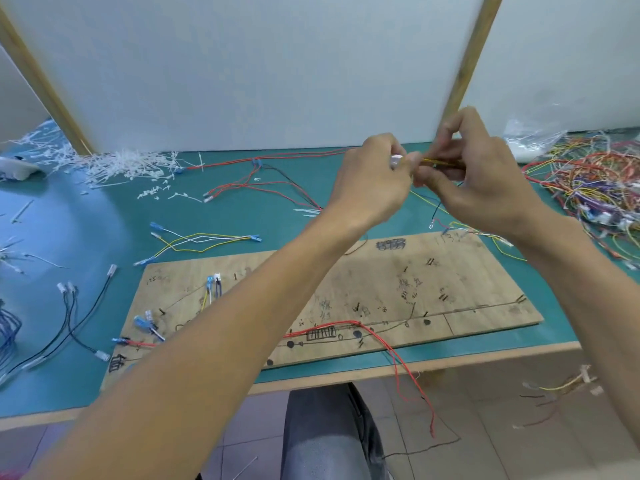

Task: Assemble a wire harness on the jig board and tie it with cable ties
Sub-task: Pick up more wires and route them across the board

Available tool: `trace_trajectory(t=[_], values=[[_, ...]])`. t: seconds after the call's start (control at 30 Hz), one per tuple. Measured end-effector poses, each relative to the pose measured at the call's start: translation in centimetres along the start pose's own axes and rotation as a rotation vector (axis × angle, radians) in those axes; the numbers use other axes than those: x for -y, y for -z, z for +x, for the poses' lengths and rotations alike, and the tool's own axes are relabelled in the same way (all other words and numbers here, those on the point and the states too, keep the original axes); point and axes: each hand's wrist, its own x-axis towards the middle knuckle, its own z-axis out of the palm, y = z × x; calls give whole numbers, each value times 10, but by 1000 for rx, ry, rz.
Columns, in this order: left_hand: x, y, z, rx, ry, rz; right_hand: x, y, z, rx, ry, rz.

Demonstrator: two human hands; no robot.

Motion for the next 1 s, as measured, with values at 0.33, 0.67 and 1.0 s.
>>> trace_trajectory(t=[0.33,0.67,1.0], values=[[-14,41,-29,-115,-259,-383,-66,6,-51,62,-371,-253],[6,92,-62,-249,-177,-749,-59,23,-94,8,-392,-391],[26,118,-93,-88,89,-1125,47,65,-136,-157,-528,-476]])
